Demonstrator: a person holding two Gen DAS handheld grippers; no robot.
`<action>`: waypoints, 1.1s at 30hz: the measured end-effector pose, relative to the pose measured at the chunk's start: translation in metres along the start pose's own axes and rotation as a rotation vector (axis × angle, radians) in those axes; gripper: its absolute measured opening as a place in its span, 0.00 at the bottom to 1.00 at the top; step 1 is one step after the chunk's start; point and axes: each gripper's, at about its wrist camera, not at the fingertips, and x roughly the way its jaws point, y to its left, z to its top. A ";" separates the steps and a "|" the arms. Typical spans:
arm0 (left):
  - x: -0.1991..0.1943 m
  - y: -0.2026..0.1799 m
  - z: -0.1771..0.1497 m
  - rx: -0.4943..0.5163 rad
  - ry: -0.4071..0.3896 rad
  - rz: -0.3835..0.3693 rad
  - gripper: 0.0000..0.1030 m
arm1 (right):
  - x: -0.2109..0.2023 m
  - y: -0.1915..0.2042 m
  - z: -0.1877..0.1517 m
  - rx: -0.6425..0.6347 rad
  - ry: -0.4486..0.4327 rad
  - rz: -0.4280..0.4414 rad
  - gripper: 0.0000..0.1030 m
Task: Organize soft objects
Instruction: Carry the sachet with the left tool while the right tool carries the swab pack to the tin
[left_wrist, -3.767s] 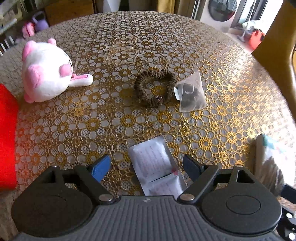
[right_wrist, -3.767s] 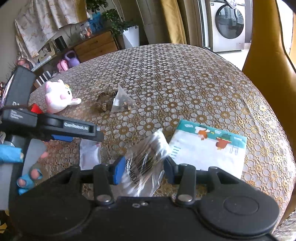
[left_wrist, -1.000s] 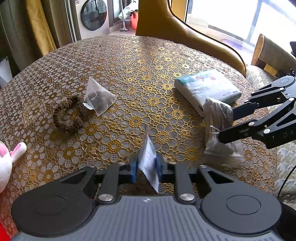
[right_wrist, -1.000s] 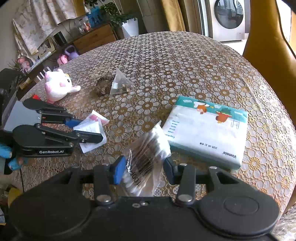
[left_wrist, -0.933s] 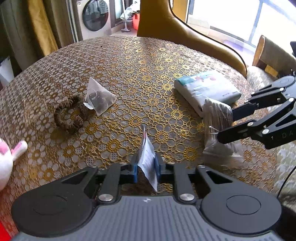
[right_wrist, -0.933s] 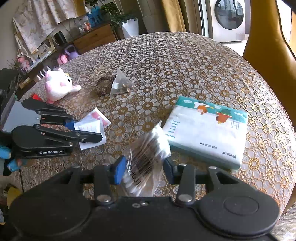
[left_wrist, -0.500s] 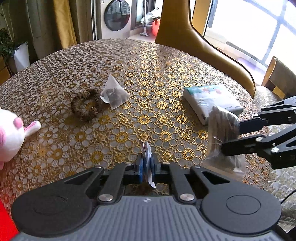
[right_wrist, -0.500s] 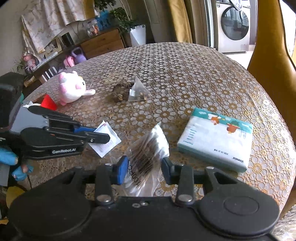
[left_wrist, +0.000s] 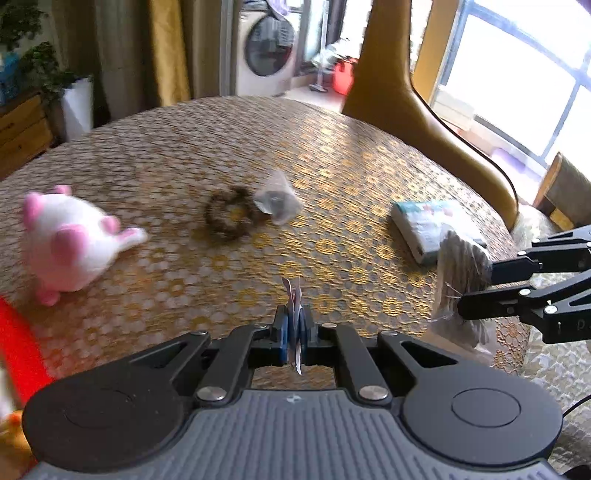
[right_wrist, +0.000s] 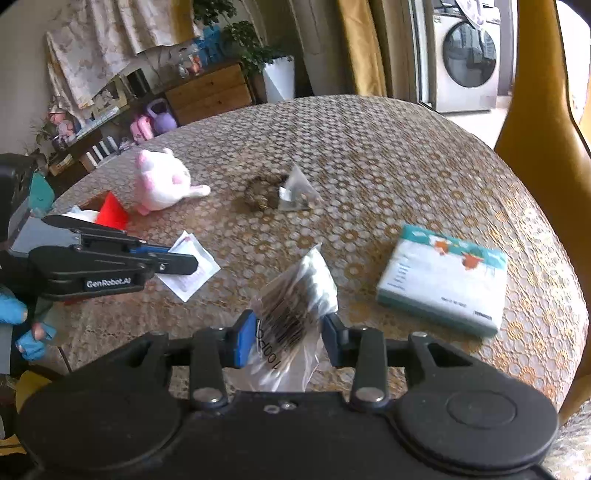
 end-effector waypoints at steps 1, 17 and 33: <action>-0.008 0.005 0.000 -0.008 -0.005 0.006 0.06 | -0.001 0.005 0.002 -0.008 -0.002 0.004 0.37; -0.136 0.089 -0.017 -0.158 -0.114 0.144 0.06 | -0.013 0.128 0.044 -0.205 -0.056 0.128 0.37; -0.201 0.183 -0.052 -0.246 -0.142 0.334 0.06 | 0.025 0.254 0.077 -0.360 -0.064 0.223 0.37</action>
